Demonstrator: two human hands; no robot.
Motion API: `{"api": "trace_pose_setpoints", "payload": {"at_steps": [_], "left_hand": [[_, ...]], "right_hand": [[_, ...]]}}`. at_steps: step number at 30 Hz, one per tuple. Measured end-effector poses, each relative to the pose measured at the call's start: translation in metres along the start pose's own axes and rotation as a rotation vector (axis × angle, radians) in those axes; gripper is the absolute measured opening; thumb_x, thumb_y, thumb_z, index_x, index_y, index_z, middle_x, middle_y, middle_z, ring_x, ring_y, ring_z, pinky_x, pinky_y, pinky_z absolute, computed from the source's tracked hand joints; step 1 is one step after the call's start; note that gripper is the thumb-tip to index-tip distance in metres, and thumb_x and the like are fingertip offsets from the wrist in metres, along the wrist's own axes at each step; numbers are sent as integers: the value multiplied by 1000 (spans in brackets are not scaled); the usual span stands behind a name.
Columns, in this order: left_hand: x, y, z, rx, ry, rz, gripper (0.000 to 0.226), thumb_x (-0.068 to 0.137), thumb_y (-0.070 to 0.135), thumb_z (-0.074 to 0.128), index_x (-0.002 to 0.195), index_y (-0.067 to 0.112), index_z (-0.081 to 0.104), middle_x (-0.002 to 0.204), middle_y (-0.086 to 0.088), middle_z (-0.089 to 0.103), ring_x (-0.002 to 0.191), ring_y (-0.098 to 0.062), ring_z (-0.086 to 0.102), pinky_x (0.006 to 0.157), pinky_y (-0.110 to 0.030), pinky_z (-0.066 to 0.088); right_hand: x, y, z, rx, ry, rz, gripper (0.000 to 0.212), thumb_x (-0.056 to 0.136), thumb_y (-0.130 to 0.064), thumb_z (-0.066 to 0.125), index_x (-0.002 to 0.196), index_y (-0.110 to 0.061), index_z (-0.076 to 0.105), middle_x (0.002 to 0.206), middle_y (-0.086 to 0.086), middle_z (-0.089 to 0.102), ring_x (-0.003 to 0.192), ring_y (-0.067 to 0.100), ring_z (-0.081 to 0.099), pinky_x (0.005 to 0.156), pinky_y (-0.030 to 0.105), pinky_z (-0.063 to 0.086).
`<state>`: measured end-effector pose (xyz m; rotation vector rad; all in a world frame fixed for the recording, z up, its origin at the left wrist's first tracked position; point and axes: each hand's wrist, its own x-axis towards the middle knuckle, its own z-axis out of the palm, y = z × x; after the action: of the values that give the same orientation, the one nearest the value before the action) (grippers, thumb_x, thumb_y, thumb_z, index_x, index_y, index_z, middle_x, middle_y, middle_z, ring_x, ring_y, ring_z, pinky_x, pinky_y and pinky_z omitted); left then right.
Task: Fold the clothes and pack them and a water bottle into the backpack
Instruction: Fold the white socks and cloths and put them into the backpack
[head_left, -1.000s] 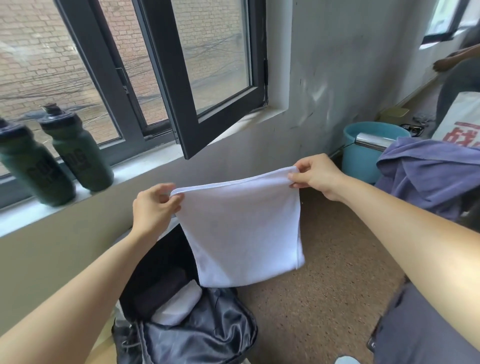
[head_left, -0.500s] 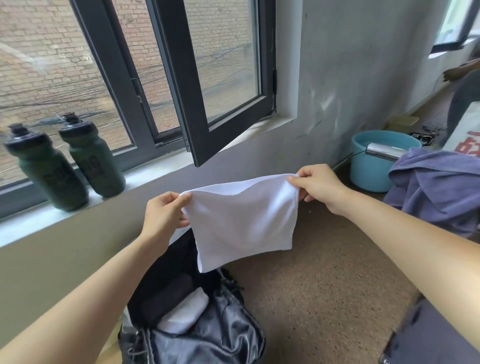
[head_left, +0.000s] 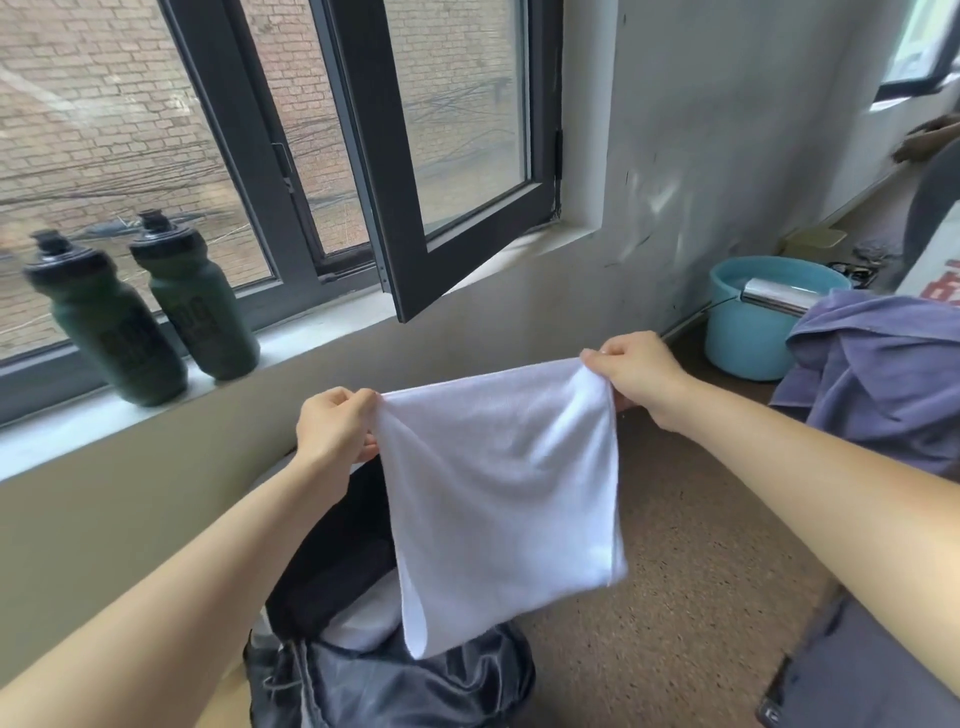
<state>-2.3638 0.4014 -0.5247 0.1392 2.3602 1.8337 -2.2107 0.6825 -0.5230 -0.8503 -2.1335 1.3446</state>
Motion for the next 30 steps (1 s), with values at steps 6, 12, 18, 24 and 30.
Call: {"api": "trace_pose_setpoints", "payload": {"at_steps": [6, 12, 18, 24, 30], "left_hand": [[-3, 3, 10, -42, -73, -26, 12, 88, 16, 61, 83, 13, 50, 76, -10, 47, 54, -21, 44, 45, -21, 50], [-11, 10, 10, -88, -249, -55, 12, 93, 22, 66, 90, 14, 58, 80, -10, 45, 54, -18, 44, 49, -21, 48], [-42, 19, 21, -83, -523, 57, 27, 97, 28, 71, 76, 15, 59, 74, -6, 58, 62, -14, 62, 63, -24, 55], [-63, 23, 30, -79, -634, 133, 19, 97, 26, 71, 88, 9, 67, 83, -10, 70, 74, -16, 69, 78, -29, 58], [-64, 27, 22, -118, -643, 149, 20, 95, 21, 72, 80, 14, 62, 83, -8, 67, 74, -13, 67, 81, -32, 54]], "right_hand": [[-4, -8, 7, 35, -46, -18, 34, 97, -25, 66, 75, 0, 58, 73, 13, 49, 66, 27, 55, 61, 49, 61], [-16, -21, 10, 144, -164, -30, 32, 96, -29, 69, 73, -8, 62, 72, 11, 62, 69, 24, 63, 70, 45, 61], [-50, -42, 19, 156, -405, -120, 25, 98, -19, 67, 97, 6, 69, 84, 13, 71, 74, 20, 69, 73, 39, 62], [-73, -54, 33, 133, -494, -215, 19, 96, -21, 70, 103, -4, 73, 92, 11, 76, 84, 21, 75, 75, 36, 64], [-74, -60, 28, 270, -596, -152, 24, 99, 0, 51, 102, 6, 74, 97, 20, 75, 92, 35, 74, 75, 37, 63]]}}
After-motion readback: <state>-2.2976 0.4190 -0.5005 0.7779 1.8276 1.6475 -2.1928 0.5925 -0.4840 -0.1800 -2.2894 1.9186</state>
